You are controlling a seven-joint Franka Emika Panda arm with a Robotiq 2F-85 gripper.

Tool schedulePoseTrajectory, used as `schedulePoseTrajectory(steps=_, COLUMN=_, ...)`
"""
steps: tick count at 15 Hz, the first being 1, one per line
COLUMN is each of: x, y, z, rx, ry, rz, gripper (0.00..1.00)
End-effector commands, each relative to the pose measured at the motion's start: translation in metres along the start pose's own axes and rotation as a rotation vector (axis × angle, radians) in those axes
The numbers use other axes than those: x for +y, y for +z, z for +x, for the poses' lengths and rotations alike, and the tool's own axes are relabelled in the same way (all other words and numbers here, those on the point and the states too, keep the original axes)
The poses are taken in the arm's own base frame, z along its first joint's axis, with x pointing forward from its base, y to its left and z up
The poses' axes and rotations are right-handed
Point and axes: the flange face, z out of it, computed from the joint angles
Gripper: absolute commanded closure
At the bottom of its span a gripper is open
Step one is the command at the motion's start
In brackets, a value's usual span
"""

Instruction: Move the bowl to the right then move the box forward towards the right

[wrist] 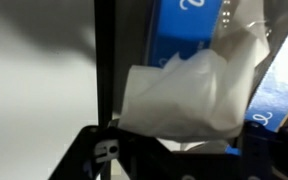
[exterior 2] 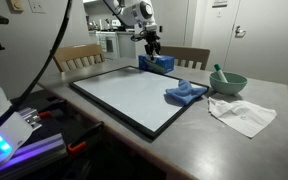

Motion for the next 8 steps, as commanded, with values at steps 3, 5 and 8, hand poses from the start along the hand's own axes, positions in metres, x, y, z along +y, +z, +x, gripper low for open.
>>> schedulePoseTrajectory(steps=3, x=0.003, y=-0.069, z=-0.010, rx=-0.047, ry=-0.170, rz=0.047, gripper=0.00)
schedulePoseTrajectory(steps=5, x=0.009, y=-0.097, z=-0.022, rx=-0.084, ry=-0.235, rz=0.071, gripper=0.00)
schedulePoseTrajectory(steps=8, x=0.022, y=-0.132, z=-0.044, rx=-0.156, ry=-0.343, rz=0.099, gripper=0.00)
